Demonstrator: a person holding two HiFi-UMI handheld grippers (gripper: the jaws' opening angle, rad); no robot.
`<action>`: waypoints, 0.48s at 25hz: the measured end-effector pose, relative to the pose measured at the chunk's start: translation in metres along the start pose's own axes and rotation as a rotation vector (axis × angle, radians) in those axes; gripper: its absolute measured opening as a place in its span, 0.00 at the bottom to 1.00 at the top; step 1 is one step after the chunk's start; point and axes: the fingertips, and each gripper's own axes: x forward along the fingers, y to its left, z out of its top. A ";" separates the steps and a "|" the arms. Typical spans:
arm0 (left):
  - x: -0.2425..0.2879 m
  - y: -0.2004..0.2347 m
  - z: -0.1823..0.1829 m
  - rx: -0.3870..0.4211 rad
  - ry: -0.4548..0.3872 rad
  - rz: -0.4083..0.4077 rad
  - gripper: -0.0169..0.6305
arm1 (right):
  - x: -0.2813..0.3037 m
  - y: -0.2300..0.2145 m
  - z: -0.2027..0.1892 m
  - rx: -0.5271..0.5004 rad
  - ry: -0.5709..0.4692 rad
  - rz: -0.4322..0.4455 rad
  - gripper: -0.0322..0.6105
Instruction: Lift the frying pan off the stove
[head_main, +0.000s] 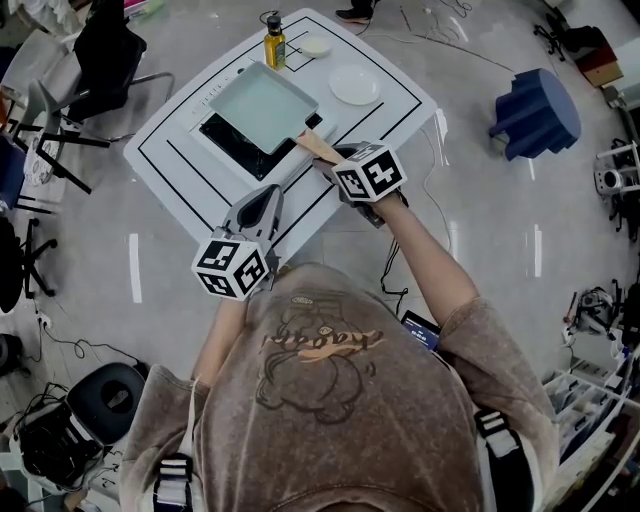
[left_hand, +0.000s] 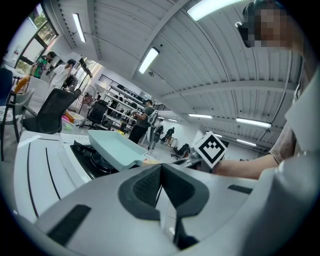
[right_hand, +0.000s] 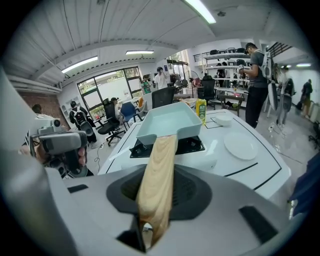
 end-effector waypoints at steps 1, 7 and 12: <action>0.000 0.000 0.000 0.000 0.001 -0.002 0.04 | -0.002 -0.001 0.000 0.009 -0.009 -0.001 0.20; 0.005 -0.007 -0.001 0.005 0.021 -0.034 0.04 | -0.026 -0.007 0.002 0.066 -0.063 -0.018 0.20; 0.015 -0.015 -0.003 0.013 0.036 -0.065 0.04 | -0.052 -0.019 -0.007 0.110 -0.115 -0.055 0.20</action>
